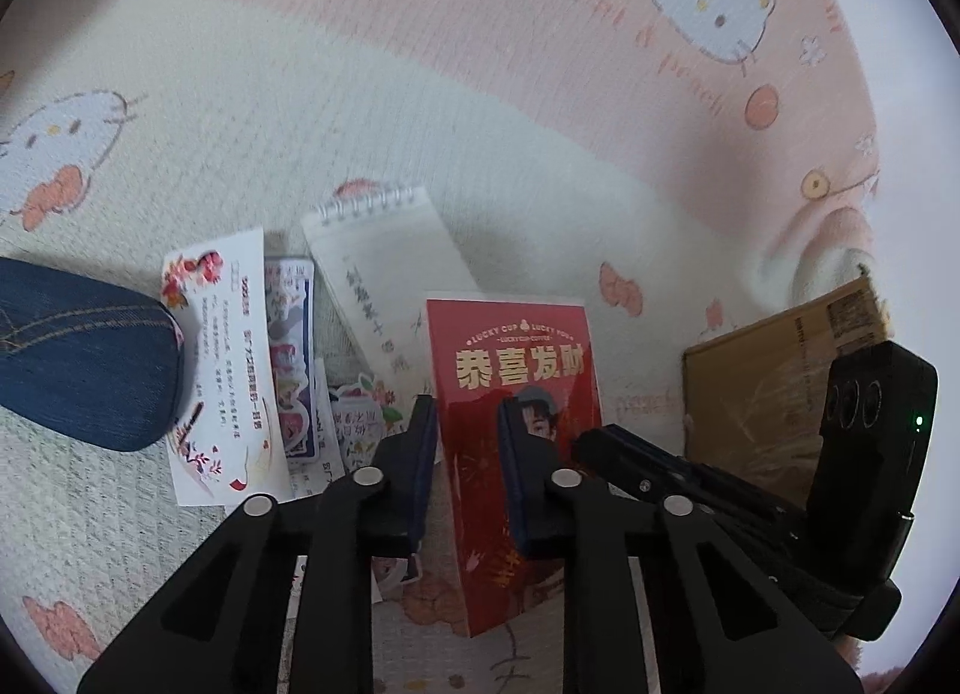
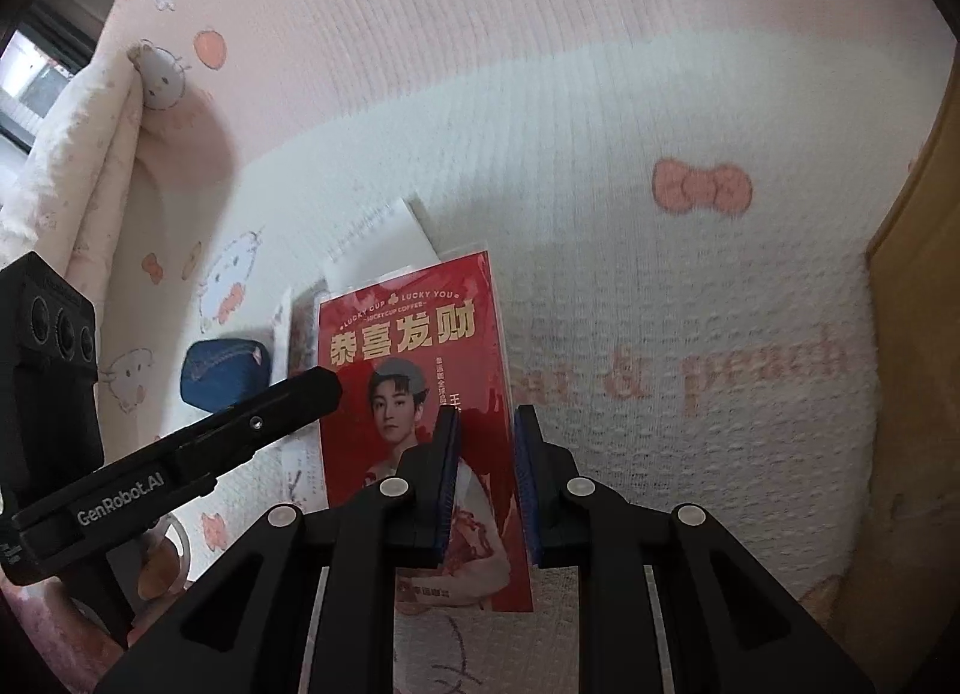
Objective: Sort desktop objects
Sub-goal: 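Carry the red card with both grippers toward the cardboard box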
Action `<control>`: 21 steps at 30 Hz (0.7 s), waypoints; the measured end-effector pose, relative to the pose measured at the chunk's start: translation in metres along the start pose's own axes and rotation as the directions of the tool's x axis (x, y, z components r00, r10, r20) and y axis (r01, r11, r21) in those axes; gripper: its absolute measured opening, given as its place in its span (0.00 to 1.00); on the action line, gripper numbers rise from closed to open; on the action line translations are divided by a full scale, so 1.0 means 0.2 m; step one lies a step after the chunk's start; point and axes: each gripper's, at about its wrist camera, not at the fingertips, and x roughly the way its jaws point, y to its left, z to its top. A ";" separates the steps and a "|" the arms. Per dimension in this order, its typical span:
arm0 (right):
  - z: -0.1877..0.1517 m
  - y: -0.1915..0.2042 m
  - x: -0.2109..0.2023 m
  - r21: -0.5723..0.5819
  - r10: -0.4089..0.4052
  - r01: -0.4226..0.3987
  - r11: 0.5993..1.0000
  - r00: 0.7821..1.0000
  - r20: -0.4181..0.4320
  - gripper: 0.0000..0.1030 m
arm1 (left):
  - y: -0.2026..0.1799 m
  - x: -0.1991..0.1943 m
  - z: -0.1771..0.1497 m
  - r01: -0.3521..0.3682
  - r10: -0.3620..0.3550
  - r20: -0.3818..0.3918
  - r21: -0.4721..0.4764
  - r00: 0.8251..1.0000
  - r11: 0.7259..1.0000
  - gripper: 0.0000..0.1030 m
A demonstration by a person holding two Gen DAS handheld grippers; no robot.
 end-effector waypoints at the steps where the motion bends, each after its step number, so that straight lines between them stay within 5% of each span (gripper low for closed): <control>1: 0.00 0.01 -0.02 -0.005 0.002 -0.002 1.000 1.000 0.009 0.15 | 0.00 -0.02 0.00 0.001 -0.001 0.009 -0.002 1.000 1.000 0.19; 21: -0.06 0.33 -0.37 -0.133 -0.053 0.079 0.988 0.981 0.188 0.11 | 0.06 -0.40 -0.06 0.131 -0.123 0.174 -0.036 0.977 0.991 0.12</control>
